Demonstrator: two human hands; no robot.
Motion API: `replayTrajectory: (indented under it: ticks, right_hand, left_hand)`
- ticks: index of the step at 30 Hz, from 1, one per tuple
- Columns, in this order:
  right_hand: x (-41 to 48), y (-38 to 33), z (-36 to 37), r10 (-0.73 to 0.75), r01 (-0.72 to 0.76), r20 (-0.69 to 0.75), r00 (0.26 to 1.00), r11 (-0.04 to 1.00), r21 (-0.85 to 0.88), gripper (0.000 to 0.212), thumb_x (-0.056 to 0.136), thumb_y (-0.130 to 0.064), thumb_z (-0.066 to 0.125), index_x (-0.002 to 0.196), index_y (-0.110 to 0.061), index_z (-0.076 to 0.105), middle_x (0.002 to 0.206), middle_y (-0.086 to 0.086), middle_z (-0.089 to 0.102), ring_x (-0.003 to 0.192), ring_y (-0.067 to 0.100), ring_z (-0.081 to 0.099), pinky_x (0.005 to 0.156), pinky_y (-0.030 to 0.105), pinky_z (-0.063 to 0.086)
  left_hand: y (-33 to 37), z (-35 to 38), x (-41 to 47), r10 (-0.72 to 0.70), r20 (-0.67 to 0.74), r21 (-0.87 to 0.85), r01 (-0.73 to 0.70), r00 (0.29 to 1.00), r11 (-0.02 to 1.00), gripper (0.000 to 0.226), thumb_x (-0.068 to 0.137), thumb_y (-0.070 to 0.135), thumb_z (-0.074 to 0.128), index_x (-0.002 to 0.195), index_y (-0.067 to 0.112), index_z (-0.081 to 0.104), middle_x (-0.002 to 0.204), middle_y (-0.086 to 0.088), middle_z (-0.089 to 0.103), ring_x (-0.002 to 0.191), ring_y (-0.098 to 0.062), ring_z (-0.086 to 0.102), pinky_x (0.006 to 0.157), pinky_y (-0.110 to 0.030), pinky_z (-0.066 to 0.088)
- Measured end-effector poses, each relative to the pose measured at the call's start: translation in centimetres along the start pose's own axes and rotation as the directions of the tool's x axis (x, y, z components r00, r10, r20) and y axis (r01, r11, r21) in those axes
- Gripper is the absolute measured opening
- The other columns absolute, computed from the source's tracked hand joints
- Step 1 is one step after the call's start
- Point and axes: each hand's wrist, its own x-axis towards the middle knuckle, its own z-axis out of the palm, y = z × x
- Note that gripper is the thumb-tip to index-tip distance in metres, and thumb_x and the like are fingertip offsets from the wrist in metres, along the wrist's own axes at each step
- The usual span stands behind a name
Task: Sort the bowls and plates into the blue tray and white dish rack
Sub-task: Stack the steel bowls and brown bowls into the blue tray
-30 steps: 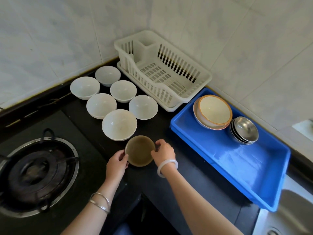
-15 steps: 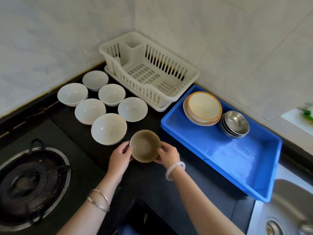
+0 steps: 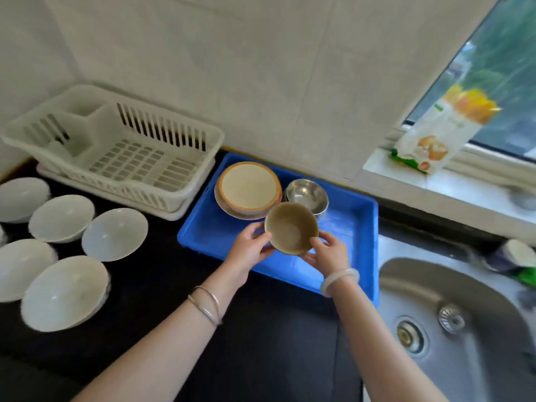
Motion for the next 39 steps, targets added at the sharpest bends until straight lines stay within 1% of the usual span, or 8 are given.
replayTrajectory:
  ticks: [7, 10, 13, 20, 23, 26, 32, 39]
  right_hand:
    - [4.8, 1.3, -6.4, 0.161, -0.12, -0.21, 0.964, 0.973, 0.198, 0.034, 0.087, 0.006, 0.046, 0.119, -0.001, 0.052, 0.114, 0.023, 0.054, 0.103, 0.046, 0.06, 0.076, 0.04, 0.054]
    - [6.5, 2.0, -7.9, 0.218, -0.151, -0.267, 0.939, 0.957, 0.249, 0.037, 0.088, 0.006, 0.044, 0.124, 0.002, 0.05, 0.114, 0.024, 0.055, 0.103, 0.047, 0.06, 0.075, 0.038, 0.053]
    - [7.6, 2.7, -8.2, 0.274, -0.192, -0.295, 0.915, 0.941, 0.278, 0.037, 0.09, 0.004, 0.044, 0.126, 0.0, 0.048, 0.109, 0.021, 0.056, 0.097, 0.041, 0.063, 0.071, 0.034, 0.055]
    - [10.3, 2.6, -8.1, 0.262, -0.183, -0.329, 0.907, 0.951, 0.25, 0.041, 0.088, 0.008, 0.051, 0.129, 0.007, 0.045, 0.126, 0.024, 0.056, 0.072, 0.022, 0.055, 0.041, 0.011, 0.046]
    - [11.4, 2.4, -8.1, 0.277, -0.175, -0.283, 0.918, 0.925, 0.337, 0.042, 0.091, 0.005, 0.044, 0.133, 0.005, 0.041, 0.129, 0.025, 0.053, 0.088, 0.027, 0.056, 0.069, 0.028, 0.054]
    - [12.3, 2.2, -8.1, 0.331, -0.183, -0.261, 0.907, 0.867, 0.464, 0.041, 0.09, 0.005, 0.045, 0.131, 0.001, 0.046, 0.123, 0.024, 0.057, 0.098, 0.034, 0.061, 0.081, 0.036, 0.053]
    - [13.4, 1.3, -8.3, 0.363, -0.185, -0.239, 0.901, 0.818, 0.545, 0.039, 0.095, -0.006, 0.046, 0.133, -0.01, 0.046, 0.121, 0.021, 0.059, 0.093, 0.032, 0.064, 0.077, 0.035, 0.053]
    - [14.4, 0.7, -8.2, 0.358, -0.191, -0.242, 0.902, 0.833, 0.519, 0.037, 0.096, -0.012, 0.045, 0.133, -0.014, 0.048, 0.124, 0.018, 0.06, 0.103, 0.031, 0.064, 0.081, 0.035, 0.054]
  left_hand:
    - [-2.3, 8.6, 4.3, -0.206, 0.102, -0.021, 0.209, 0.973, 0.978, 0.029, 0.093, 0.003, 0.048, 0.122, -0.001, 0.048, 0.113, -0.017, 0.052, 0.099, -0.025, 0.056, 0.083, -0.031, 0.05]
    - [-3.6, 11.0, 5.7, -0.256, 0.116, -0.04, 0.263, 0.96, 0.964, 0.027, 0.092, 0.0, 0.048, 0.119, -0.001, 0.05, 0.109, -0.016, 0.053, 0.093, -0.023, 0.057, 0.081, -0.026, 0.05]
    - [-4.8, 12.7, 7.3, -0.281, 0.113, -0.012, 0.284, 0.953, 0.959, 0.033, 0.094, 0.0, 0.044, 0.127, -0.003, 0.048, 0.112, -0.014, 0.054, 0.103, -0.023, 0.054, 0.083, -0.028, 0.047]
    - [-6.2, 14.4, 10.7, -0.304, 0.092, 0.016, 0.304, 0.948, 0.953, 0.026, 0.094, 0.005, 0.045, 0.117, 0.01, 0.057, 0.106, -0.009, 0.057, 0.098, -0.017, 0.054, 0.078, -0.024, 0.046]
    - [-6.7, 14.9, 11.8, -0.288, 0.063, -0.011, 0.289, 0.956, 0.957, 0.029, 0.094, 0.004, 0.045, 0.121, 0.008, 0.055, 0.106, -0.008, 0.057, 0.102, -0.019, 0.054, 0.084, -0.027, 0.046]
    - [-7.1, 15.5, 12.5, -0.266, 0.032, -0.043, 0.268, 0.963, 0.963, 0.032, 0.094, 0.007, 0.046, 0.125, 0.007, 0.054, 0.112, -0.01, 0.059, 0.107, -0.021, 0.055, 0.092, -0.03, 0.044]
    - [-7.3, 16.7, 13.4, -0.244, 0.02, -0.067, 0.245, 0.969, 0.967, 0.037, 0.095, 0.012, 0.047, 0.132, 0.015, 0.05, 0.125, -0.007, 0.058, 0.114, -0.021, 0.053, 0.094, -0.032, 0.042]
    - [-7.4, 17.5, 14.0, -0.221, -0.012, -0.07, 0.22, 0.975, 0.973, 0.038, 0.095, 0.012, 0.047, 0.133, 0.015, 0.049, 0.133, -0.007, 0.055, 0.124, -0.023, 0.049, 0.098, -0.035, 0.042]
